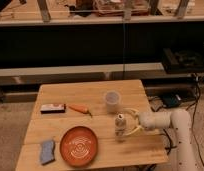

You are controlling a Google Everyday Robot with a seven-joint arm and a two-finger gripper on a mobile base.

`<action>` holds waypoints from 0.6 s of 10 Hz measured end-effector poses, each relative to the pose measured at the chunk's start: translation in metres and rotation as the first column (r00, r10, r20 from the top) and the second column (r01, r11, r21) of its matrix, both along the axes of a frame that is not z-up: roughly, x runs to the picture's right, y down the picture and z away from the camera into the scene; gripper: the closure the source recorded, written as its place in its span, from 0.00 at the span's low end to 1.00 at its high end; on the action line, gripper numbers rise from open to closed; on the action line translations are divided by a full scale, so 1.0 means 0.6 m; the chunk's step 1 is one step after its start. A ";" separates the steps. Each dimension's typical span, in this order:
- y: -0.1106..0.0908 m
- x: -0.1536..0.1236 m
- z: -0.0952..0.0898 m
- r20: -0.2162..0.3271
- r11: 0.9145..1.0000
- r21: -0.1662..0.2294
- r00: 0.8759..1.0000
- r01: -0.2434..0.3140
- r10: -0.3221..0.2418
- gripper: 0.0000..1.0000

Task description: Stand the bottle upright

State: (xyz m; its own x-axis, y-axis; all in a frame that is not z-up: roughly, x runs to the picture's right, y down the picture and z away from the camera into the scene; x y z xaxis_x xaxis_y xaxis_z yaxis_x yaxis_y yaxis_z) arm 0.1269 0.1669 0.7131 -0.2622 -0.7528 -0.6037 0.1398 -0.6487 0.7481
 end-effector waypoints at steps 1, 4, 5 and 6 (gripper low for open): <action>-0.007 -0.004 -0.006 -0.030 0.998 -0.006 0.998 0.060 -0.060 0.20; -0.017 -0.001 -0.014 -0.093 0.989 -0.019 0.985 0.146 -0.148 0.20; -0.022 0.003 -0.019 -0.118 0.986 -0.020 0.979 0.166 -0.167 0.20; -0.027 0.011 -0.024 -0.140 0.984 -0.019 0.974 0.179 -0.180 0.20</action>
